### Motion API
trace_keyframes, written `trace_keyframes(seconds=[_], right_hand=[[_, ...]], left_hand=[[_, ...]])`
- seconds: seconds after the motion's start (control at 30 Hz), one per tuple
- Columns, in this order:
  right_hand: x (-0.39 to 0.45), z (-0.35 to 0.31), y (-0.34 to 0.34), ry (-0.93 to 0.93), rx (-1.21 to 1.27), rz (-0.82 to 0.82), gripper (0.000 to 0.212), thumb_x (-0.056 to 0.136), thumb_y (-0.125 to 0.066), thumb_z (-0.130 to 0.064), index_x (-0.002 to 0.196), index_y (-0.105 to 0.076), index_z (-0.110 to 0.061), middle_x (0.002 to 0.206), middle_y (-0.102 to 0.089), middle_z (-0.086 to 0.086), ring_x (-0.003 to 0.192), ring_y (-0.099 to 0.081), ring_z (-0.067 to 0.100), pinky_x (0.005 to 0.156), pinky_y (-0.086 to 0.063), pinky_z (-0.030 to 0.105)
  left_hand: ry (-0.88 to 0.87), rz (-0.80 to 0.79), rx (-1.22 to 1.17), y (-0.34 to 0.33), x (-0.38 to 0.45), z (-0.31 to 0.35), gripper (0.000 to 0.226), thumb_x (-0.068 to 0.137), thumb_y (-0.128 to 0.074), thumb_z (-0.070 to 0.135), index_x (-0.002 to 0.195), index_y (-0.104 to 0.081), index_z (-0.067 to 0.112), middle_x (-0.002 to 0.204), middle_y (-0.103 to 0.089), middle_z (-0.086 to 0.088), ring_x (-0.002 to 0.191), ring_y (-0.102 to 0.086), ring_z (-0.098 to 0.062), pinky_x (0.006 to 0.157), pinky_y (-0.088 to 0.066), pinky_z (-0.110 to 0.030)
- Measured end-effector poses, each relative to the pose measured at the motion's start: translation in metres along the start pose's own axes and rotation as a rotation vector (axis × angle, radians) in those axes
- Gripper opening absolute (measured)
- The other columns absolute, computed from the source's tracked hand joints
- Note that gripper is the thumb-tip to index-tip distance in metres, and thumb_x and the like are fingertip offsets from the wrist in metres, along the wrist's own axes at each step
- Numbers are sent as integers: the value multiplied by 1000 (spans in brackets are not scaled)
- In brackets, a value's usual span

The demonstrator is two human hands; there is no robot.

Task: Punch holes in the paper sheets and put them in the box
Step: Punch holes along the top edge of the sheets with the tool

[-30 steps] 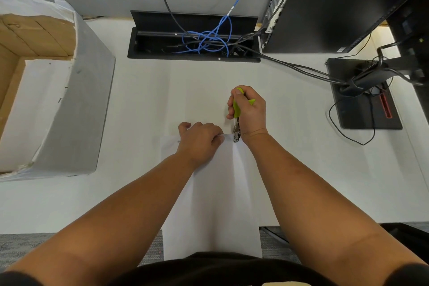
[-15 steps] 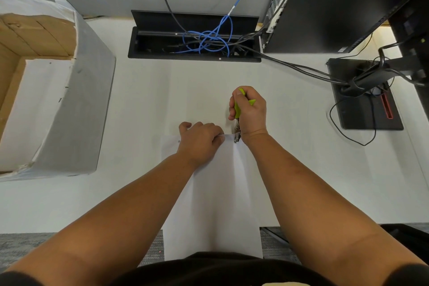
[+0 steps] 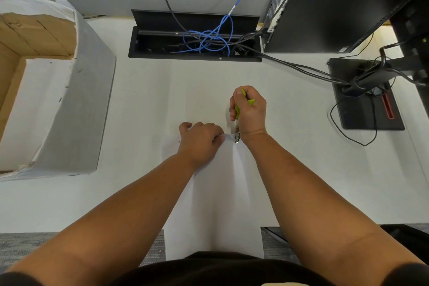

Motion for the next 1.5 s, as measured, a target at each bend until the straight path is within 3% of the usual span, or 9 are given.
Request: trace_keyframes(seconds=[0.47, 0.6, 0.67, 0.83, 1.03, 1.3, 1.5], right_hand=[[-1, 0, 2, -17, -10, 41, 17, 93, -54, -17, 78, -52, -10, 60, -49, 4, 51, -41, 22, 46, -39, 28], [-2, -1, 3, -37, 3, 7, 0, 94, -54, -16, 94, -55, -15, 72, -60, 13, 57, -50, 24, 51, -44, 32], [-3, -3, 3, -38, 12, 0, 8, 94, -55, -18, 99, -48, -20, 80, -66, 15, 60, -54, 24, 54, -47, 33], [-4, -10, 1, -53, 14, -16, 19, 95, -54, -13, 82, -41, -17, 85, -69, 17, 62, -57, 27, 57, -49, 36], [-1, -12, 0, -101, 24, -83, 15, 98, -52, -10, 84, -49, -11, 110, -69, 22, 85, -69, 35, 74, -56, 45], [-3, -13, 6, -119, 98, 32, 29, 101, -51, -19, 78, -62, -5, 108, -69, 21, 77, -64, 27, 78, -58, 44], [-3, -11, 7, -138, 90, 25, 22, 100, -53, -17, 84, -64, -5, 113, -69, 18, 90, -69, 30, 81, -58, 44]], left_hand=[[-7, 16, -11, -3, 0, -1, 26, 98, -38, 39, 96, -64, 35, 92, -64, 13, 92, -54, -14, 101, -24, -47], [-4, 2, -2, 0, -1, 0, 26, 98, -38, 39, 97, -64, 34, 90, -62, 13, 93, -54, -14, 100, -22, -47], [0, -4, -4, 1, -1, 0, 25, 98, -38, 38, 97, -63, 34, 89, -61, 13, 93, -54, -14, 100, -21, -46], [17, -25, -10, 5, -1, -1, 25, 97, -38, 38, 97, -63, 33, 85, -58, 14, 92, -54, -15, 100, -22, -47], [15, -11, -5, 10, -2, -2, 24, 97, -39, 38, 96, -63, 33, 86, -58, 13, 93, -53, -16, 99, -22, -47], [25, 5, -11, 10, -3, -6, 26, 98, -38, 39, 97, -63, 33, 91, -63, 13, 91, -54, -14, 100, -22, -47], [22, 29, 17, 10, -7, -8, 24, 97, -40, 37, 95, -63, 33, 87, -62, 13, 89, -54, -15, 101, -22, -47]])
Point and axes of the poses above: each hand's wrist, its own x-axis towards the middle knuckle, its own y-axis out of the back of the hand, z = x × y, the point moved 4 cm from there along x, towards the middle knuckle
